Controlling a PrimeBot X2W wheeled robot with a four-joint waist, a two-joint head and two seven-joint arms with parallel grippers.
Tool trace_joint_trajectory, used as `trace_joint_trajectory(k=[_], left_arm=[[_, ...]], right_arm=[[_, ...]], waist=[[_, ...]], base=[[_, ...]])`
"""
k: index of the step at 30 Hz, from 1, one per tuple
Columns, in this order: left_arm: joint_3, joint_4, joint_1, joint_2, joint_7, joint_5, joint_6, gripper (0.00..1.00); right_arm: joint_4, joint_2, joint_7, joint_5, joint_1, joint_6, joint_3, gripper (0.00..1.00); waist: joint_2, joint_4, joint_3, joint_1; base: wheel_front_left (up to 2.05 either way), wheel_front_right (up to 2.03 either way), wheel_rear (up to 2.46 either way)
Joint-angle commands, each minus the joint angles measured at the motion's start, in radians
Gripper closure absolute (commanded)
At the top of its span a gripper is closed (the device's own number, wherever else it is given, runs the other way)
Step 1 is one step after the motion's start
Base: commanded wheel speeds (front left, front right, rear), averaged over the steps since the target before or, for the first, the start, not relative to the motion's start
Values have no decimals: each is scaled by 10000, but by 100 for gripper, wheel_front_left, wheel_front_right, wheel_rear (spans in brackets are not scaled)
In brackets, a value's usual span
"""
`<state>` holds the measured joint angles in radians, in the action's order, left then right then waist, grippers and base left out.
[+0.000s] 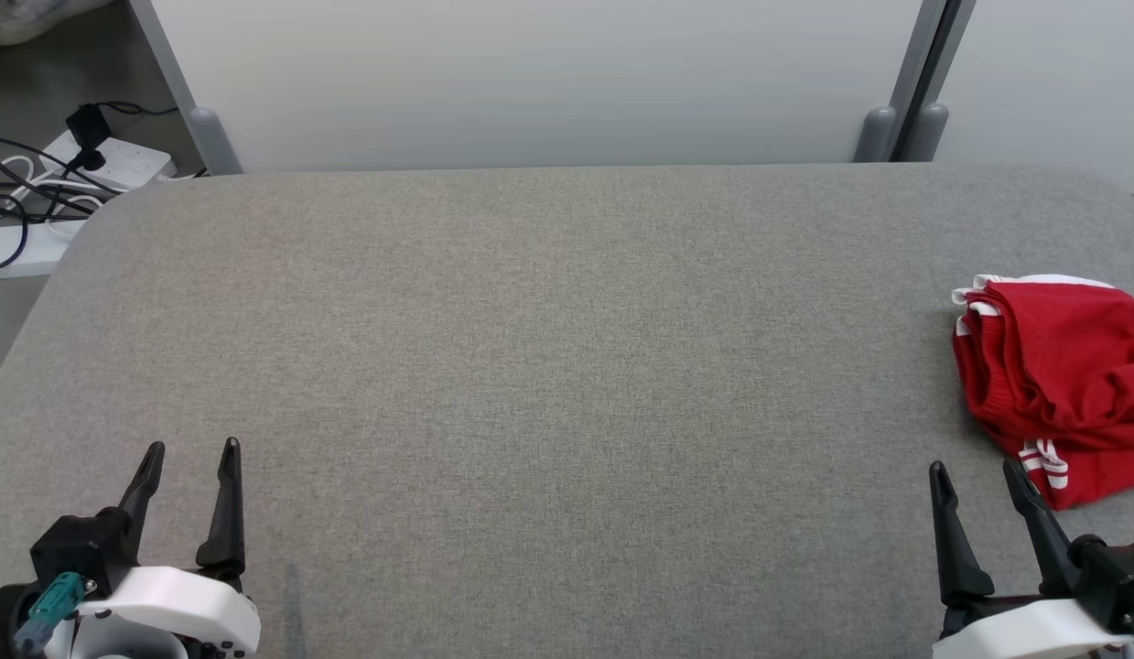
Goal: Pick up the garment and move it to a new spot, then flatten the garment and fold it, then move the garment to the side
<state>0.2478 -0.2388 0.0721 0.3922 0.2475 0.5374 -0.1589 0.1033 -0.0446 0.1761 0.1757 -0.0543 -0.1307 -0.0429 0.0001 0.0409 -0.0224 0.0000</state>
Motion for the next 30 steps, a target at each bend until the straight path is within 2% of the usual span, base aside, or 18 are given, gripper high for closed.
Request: trace_joint_trajectory(k=[1,12,13,17,23,30], left_arm=[[-463,125,634,283,111,-27,57,0],[-556,-85,672,127,136,-148,173,0],[-90,-302,-10,-190,1,-84,126,100],[65,-682,-376,-664,-22,-36,135,100],[-115,-648,-349,-797,-197,483,267,100],[-320,-625,-303,-952,-397,1087,422,100]], right_arm=[[-249,-130,-19,-105,216,0,251,0],[-184,-121,-38,-135,293,0,322,0],[98,11,-9,-17,12,0,123,100],[549,132,-18,47,-156,0,191,100],[569,111,-144,753,-90,0,165,100],[633,87,-292,1571,20,0,132,100]], waist=[[-1,-2,-1,0],[-1,24,-27,0],[-1,23,-28,0],[-1,23,-29,0],[-1,1,4,22],[-1,-23,-3,0]], base=[[0,0,0],[0,0,0],[0,0,0],[0,0,0],[0,0,0],[0,0,0]])
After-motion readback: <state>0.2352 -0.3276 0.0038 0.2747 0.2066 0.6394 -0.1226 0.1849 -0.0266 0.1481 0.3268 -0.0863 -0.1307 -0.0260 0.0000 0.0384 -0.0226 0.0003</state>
